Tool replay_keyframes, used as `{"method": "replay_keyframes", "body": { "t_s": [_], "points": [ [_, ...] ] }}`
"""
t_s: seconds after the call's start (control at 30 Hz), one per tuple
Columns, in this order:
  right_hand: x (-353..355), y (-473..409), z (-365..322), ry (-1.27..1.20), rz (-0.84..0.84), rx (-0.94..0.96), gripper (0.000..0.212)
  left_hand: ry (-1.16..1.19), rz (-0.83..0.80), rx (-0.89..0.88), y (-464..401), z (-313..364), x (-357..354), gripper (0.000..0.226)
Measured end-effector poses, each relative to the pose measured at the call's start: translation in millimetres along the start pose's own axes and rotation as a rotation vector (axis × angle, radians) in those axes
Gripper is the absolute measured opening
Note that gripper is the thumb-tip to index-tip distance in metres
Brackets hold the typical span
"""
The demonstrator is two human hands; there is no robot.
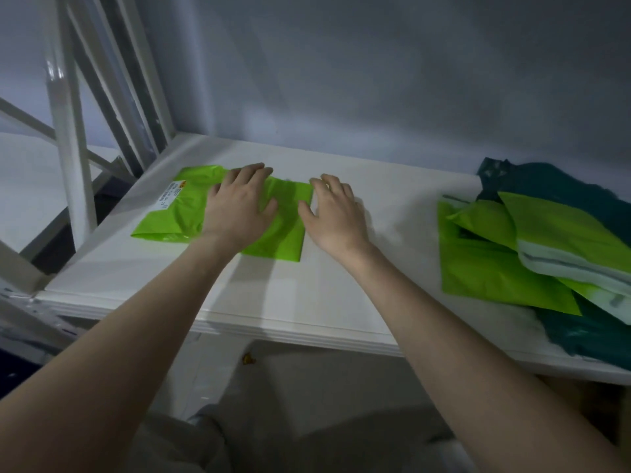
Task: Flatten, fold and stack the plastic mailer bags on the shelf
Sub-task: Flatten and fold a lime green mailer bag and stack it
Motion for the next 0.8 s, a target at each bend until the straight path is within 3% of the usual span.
{"method": "replay_keyframes", "body": {
  "t_s": [0.47, 0.8],
  "points": [
    [110.1, 60.8, 129.7, 0.105, 0.196, -0.132, 0.04, 0.155, -0.03, -0.174, 17.9, 144.2, -10.5, 0.047],
    [143.4, 122.4, 242.9, 0.172, 0.166, -0.343, 0.036, 0.304, -0.237, -0.275, 33.5, 243.5, -69.4, 0.044]
  ]
}}
Point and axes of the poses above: each hand's wrist, its own y-axis away from the middle knuckle, its own x-axis out of the back of the hand, z = x × y, the point moved 6 cm from there along -y, towards the middle knuckle, and after that the axes turned 10 degrees about y, right-handed, at the moved point
